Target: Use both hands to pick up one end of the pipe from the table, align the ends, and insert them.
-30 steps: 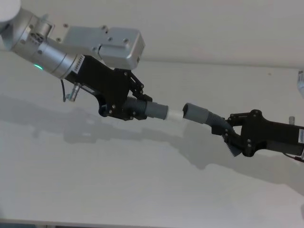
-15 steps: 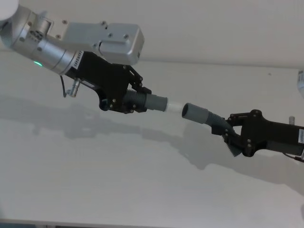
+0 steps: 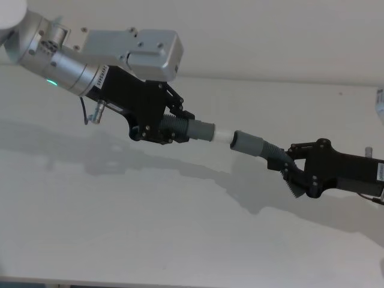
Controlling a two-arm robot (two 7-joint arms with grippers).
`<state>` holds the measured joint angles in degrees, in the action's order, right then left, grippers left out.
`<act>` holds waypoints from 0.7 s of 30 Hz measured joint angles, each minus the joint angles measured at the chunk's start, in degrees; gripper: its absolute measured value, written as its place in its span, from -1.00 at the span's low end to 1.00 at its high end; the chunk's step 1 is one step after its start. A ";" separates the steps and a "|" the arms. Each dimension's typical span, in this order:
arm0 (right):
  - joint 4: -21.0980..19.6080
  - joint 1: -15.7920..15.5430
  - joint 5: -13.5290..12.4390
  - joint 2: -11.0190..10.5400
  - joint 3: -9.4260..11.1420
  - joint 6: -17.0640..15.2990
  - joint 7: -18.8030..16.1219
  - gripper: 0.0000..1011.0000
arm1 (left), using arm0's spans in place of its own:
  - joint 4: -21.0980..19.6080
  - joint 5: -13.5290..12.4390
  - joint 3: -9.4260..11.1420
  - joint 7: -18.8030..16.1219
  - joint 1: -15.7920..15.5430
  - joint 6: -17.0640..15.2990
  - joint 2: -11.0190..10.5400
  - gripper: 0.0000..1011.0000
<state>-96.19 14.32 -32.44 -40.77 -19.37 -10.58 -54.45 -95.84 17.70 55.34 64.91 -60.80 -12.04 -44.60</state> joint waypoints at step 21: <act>0.02 0.00 0.02 -0.01 -0.01 -0.01 -0.01 -0.65 | 0.84 1.50 -0.06 0.51 0.26 1.33 1.15 -0.33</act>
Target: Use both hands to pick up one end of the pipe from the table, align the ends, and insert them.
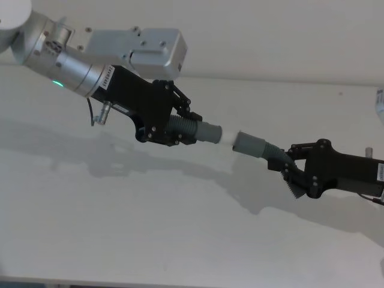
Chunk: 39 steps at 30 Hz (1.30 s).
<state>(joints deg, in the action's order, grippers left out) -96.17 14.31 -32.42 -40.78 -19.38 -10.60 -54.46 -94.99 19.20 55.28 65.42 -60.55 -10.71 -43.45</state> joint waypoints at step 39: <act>0.70 0.60 -2.32 0.15 -0.91 -0.48 0.44 -0.65 | -1.61 0.30 -0.33 -1.26 0.21 -0.69 -0.70 -0.33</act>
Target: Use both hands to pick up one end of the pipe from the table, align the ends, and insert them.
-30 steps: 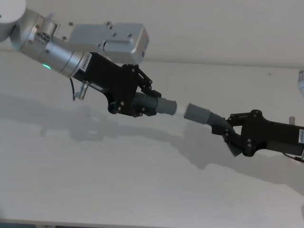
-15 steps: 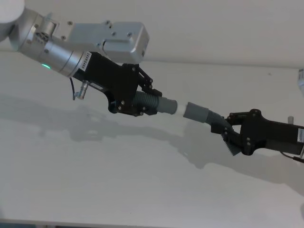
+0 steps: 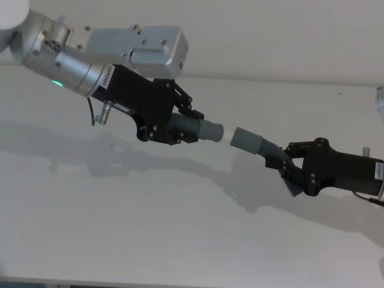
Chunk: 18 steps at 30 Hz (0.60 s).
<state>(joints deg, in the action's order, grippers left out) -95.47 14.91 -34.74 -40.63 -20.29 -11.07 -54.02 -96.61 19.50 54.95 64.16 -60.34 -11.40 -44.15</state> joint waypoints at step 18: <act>0.06 0.06 -0.14 -0.06 -0.12 -0.02 0.01 -0.65 | -0.17 -0.19 -0.19 -0.37 0.11 -0.22 -0.09 -0.33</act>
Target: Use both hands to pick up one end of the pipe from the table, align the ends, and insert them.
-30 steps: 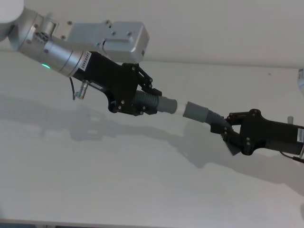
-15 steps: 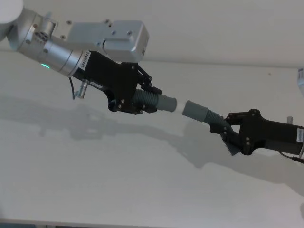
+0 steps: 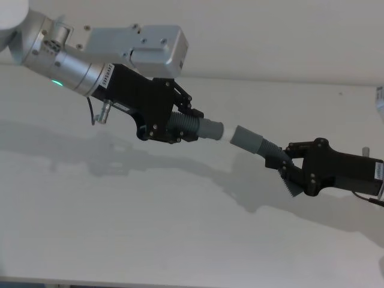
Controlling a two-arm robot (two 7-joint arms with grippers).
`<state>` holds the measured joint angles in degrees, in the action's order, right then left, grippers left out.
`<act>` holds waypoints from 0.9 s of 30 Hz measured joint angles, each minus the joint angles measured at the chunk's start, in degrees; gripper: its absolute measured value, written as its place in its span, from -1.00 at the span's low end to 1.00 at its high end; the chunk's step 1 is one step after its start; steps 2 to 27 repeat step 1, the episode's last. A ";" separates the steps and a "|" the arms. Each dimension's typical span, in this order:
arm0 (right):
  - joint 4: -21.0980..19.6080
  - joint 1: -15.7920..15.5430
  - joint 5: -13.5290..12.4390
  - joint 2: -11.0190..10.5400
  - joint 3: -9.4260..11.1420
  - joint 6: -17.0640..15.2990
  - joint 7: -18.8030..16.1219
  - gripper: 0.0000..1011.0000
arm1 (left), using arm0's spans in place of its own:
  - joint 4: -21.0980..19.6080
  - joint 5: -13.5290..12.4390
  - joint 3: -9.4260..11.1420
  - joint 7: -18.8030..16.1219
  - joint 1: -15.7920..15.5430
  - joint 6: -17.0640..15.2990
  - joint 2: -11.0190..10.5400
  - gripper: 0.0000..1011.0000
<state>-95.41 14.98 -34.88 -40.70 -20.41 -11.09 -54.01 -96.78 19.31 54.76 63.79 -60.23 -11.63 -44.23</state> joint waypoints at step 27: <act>0.00 0.00 -0.01 -0.01 -0.01 0.00 0.00 -0.65 | -0.01 -0.01 -0.01 -0.01 0.01 -0.01 0.00 -0.33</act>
